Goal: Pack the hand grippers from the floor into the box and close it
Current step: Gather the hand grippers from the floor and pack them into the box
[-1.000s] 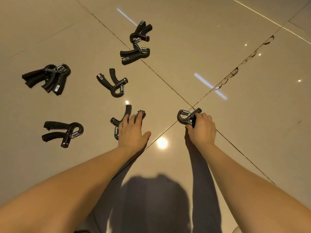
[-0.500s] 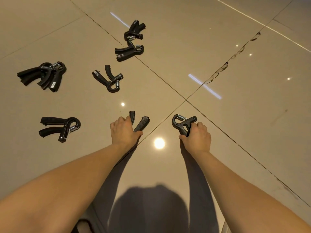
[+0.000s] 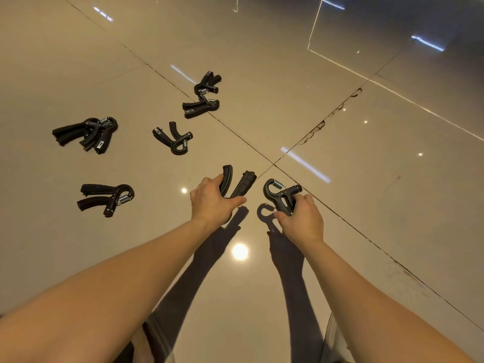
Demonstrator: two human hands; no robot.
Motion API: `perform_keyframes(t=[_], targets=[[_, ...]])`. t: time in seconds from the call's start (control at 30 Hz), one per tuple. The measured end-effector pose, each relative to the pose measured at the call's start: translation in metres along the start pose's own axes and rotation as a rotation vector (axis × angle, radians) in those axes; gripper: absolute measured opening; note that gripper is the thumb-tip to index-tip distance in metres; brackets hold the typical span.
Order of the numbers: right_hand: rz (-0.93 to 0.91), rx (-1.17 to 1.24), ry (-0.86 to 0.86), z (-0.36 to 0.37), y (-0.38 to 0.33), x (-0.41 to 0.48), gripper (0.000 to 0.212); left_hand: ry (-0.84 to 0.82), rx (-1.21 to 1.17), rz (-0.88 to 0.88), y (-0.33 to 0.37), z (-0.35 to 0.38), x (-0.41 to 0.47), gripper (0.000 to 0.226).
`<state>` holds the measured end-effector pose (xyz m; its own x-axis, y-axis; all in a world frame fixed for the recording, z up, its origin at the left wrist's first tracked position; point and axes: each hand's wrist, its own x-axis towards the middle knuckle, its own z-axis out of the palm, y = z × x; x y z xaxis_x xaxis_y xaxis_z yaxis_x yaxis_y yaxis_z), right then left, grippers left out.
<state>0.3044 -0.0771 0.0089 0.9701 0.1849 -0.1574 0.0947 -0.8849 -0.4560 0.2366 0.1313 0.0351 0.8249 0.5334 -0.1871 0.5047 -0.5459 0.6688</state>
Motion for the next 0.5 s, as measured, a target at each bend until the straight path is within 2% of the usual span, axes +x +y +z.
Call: perform_keyframes(t=[0.17, 0.37, 0.5], targets=[[-0.039, 0.089, 0.122, -0.057, -0.014, -0.032, 0.055, 0.048, -0.109, 0.021, 0.027, -0.023, -0.052, 0.096], [-0.075, 0.093, 0.216, -0.126, -0.022, -0.098, 0.045, 0.064, -0.131, 0.093, 0.059, -0.064, -0.133, 0.103], [-0.095, 0.187, 0.232, -0.162, -0.022, -0.155, 0.043, 0.057, -0.159, 0.155, 0.077, -0.092, -0.196, 0.109]])
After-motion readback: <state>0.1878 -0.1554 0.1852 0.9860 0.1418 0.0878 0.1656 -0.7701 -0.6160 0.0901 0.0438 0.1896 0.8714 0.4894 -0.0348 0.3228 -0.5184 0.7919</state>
